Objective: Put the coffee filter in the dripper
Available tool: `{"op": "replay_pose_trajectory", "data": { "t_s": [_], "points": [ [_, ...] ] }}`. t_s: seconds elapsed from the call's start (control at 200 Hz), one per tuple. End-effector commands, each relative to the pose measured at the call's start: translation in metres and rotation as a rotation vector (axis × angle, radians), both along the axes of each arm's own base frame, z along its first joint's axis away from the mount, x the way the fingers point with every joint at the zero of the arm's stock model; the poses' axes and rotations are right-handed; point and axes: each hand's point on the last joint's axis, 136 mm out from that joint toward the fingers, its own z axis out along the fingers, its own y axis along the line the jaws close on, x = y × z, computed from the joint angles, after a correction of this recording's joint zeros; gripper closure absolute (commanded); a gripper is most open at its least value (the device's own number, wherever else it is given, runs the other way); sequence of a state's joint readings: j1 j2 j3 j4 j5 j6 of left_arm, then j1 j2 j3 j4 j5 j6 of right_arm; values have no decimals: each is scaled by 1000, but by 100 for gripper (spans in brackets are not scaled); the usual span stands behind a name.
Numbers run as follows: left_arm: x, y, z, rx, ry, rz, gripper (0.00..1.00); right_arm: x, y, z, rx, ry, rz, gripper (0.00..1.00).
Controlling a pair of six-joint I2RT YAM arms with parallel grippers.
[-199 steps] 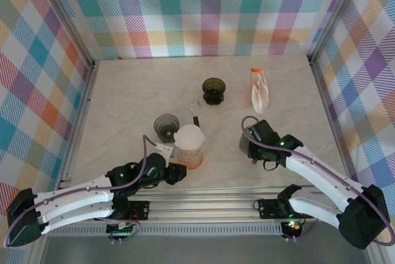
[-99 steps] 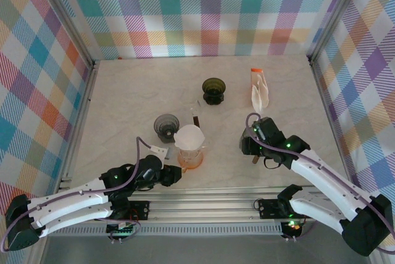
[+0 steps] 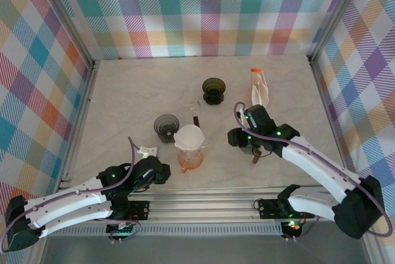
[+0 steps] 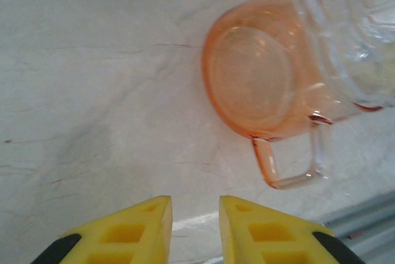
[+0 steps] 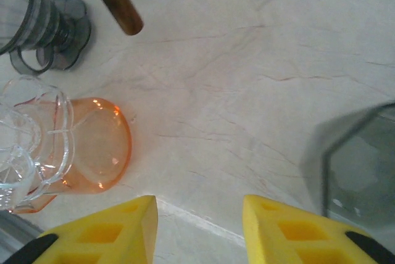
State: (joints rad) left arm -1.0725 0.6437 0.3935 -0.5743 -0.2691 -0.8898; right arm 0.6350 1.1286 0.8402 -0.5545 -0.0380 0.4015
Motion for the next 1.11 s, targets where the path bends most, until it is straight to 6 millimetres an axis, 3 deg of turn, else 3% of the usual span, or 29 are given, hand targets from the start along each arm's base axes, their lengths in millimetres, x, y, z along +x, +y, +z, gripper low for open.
{"op": "replay_pose_trajectory", "data": {
  "t_s": [0.0, 0.275, 0.455, 0.67, 1.1],
  "points": [
    [5, 12, -1, 23, 12, 91, 71, 11, 32, 19, 73, -41, 87, 62],
    [23, 7, 6, -119, 56, 141, 67, 40, 62, 10, 59, -34, 151, 65],
    [29, 10, 4, -106, 84, 148, 67, 51, 84, 5, 87, -13, 214, 67],
    [35, 9, -8, -92, 120, 157, 67, 44, 100, 12, 140, -8, 286, 68],
    [48, -3, -17, -74, 141, 135, 67, 16, 110, 12, 145, 27, 345, 70]
  ]
}}
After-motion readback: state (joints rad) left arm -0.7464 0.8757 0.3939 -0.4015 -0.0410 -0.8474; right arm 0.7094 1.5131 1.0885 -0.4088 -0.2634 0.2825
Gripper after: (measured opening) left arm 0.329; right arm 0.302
